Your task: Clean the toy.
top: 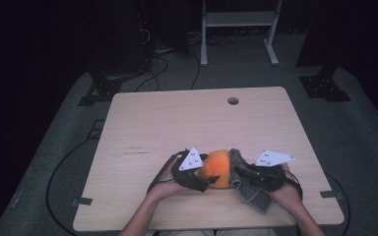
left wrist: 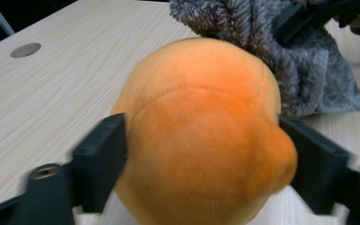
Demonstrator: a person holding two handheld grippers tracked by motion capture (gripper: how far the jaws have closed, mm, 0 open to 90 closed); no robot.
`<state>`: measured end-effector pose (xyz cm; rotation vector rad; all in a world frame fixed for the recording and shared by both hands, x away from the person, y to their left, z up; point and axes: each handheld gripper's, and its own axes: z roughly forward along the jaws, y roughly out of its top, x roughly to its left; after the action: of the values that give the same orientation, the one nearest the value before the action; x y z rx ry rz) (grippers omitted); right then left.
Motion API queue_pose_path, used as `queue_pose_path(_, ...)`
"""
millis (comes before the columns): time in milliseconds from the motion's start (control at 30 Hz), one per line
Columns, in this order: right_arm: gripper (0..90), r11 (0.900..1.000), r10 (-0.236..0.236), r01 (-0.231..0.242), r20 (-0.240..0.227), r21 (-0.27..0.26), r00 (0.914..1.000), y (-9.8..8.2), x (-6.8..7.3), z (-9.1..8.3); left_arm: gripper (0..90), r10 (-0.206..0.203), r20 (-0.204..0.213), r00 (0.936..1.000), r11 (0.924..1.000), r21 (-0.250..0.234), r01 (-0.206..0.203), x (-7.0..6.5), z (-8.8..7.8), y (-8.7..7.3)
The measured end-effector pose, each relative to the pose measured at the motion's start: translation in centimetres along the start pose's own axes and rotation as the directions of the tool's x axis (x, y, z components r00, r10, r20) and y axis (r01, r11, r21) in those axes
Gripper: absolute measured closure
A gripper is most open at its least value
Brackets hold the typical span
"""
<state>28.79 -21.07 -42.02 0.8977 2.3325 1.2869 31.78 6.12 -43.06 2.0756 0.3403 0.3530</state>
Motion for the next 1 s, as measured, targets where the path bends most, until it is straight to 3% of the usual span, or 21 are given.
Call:
queue_pose_path(200,74.7,0.998,0.021,-0.024,0.048,0.062,0.9986,-1.3,-1.5,-0.5,31.5,0.026,0.006,0.9996,0.9996,-0.003,-0.026,-0.2,-0.1,-0.3)
queue_pose_path(267,74.7,0.999,0.043,-0.043,0.038,0.009,0.9984,-0.6,-1.4,-1.1,32.7,0.041,0.011,0.9991,0.9992,0.0,-0.041,-0.2,-0.1,-0.4)
queue_pose_path(367,74.6,0.999,0.011,-0.011,0.001,-0.041,0.9999,0.6,-0.5,-1.0,33.8,0.047,0.015,0.9988,0.9988,0.011,-0.047,0.0,-0.2,-0.5)
queue_pose_path(433,74.5,1.0,-0.003,0.003,-0.001,-0.017,1.0,0.3,-0.3,-0.1,33.9,0.041,0.025,0.9989,0.9988,0.027,-0.041,0.3,-0.4,-0.8)
queue_pose_path(500,74.4,0.999,0.032,-0.032,-0.013,-0.009,0.9994,-0.4,-0.9,0.4,33.8,0.031,0.03,0.9991,0.9991,0.029,-0.032,0.5,-0.5,-0.9)
queue_pose_path(633,74.6,0.994,0.076,-0.08,0.057,0.072,0.9955,-1.9,-2.6,0.5,33.8,0.034,0.038,0.9987,0.9987,0.038,-0.035,0.6,-0.7,-1.1)
queue_pose_path(800,74.5,0.998,0.064,-0.064,0.01,-0.017,0.9979,-0.2,-1.6,-0.3,33.5,0.031,0.041,0.9987,0.9988,0.038,-0.032,0.7,-0.7,-1.1)
queue_pose_path(867,74.6,0.999,0.044,-0.044,0.013,0.005,0.9989,-0.2,-1.3,0.5,30.1,0.009,0.036,0.9993,0.9992,0.038,-0.01,0.9,-0.8,-1.1)
queue_pose_path(933,74.6,0.997,0.078,-0.078,-0.006,0.004,0.9969,-0.6,-1.5,0.8,19.9,-0.059,0.044,0.9973,0.9976,0.04,0.057,1.2,-0.7,-1.0)
queue_pose_path(1000,74.5,0.996,0.085,-0.085,-0.003,0.015,0.9963,-0.9,-1.8,0.5,19.6,-0.08,0.045,0.9958,0.9963,0.037,0.078,1.4,-0.6,-1.2)
